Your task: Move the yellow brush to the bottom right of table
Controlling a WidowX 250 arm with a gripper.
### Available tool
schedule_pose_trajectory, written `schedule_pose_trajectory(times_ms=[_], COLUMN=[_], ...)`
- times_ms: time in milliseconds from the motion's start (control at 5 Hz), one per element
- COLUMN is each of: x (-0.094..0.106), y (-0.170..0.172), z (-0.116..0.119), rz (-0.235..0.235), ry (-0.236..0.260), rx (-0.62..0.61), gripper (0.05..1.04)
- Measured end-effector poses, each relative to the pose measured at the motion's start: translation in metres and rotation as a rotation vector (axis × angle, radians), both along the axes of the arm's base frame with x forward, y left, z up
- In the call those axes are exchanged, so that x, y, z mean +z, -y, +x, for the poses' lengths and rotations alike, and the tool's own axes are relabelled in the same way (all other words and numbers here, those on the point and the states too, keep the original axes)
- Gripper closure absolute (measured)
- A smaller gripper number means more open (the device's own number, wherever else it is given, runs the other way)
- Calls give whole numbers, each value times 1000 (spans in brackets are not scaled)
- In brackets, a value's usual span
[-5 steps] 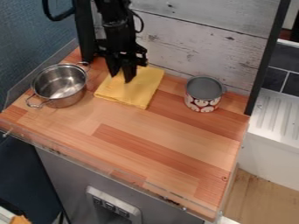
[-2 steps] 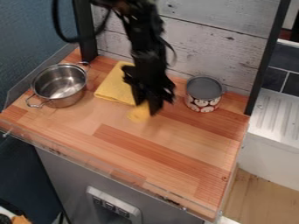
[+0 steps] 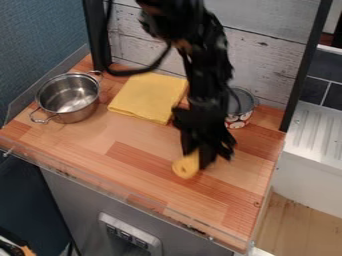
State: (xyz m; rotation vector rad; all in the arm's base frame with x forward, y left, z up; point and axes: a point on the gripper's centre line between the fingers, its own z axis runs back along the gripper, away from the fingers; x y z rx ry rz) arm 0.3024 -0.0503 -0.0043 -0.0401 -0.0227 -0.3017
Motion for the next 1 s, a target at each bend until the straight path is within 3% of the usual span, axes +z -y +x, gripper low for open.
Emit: schedule_pose_trajectory(times_ms=[400, 600, 800, 1000], x=[-3, -1, 17, 42], y=[14, 15, 15, 8], z=[-10, -18, -17, -17], rz=[-28, -32, -35, -9], ry=[-25, -48, -9, 47], rx=[63, 93, 106, 107], gripper=[697, 392, 118, 79])
